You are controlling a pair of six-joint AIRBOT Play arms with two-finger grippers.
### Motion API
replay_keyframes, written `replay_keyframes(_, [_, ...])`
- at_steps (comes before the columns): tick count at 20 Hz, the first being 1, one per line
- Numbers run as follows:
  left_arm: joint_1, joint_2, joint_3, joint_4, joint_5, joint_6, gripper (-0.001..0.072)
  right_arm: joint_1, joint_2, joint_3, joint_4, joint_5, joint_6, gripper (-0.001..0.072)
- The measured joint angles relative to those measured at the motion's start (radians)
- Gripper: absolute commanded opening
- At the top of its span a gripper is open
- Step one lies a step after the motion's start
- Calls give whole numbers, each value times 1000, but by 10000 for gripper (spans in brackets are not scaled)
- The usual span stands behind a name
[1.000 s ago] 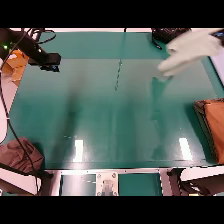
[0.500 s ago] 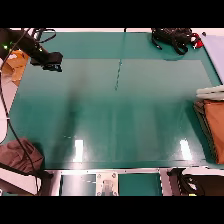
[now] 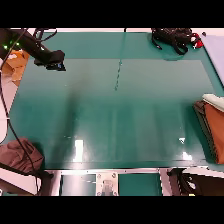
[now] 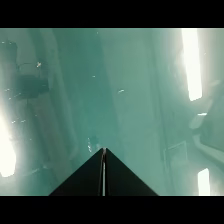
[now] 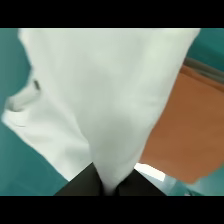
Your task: Fold the shirts.
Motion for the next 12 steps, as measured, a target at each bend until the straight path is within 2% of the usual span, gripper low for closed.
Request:
replay_keyframes(4, [0, 0, 0, -17, 0, 0, 22, -7, 8, -183, -155, 8, 4, 15])
replay_keyframes(5, [0, 0, 0, -20, 0, 0, 21, -7, 9, -234, -192, 4, 4, 156])
replay_keyframes(6, [0, 0, 0, -22, 0, 0, 21, -8, 10, -280, -227, -2, 5, 494])
replay_keyframes(7, [0, 0, 0, -23, 1, 0, 22, -9, 10, -322, -260, -11, 5, 611])
replay_keyframes(11, [0, 0, 0, -27, 8, 8, 21, 16, -13, -393, -288, -62, 7, 600])
replay_keyframes(12, [0, 0, 0, -29, 12, 11, 20, 37, -24, -382, -265, -76, 7, 408])
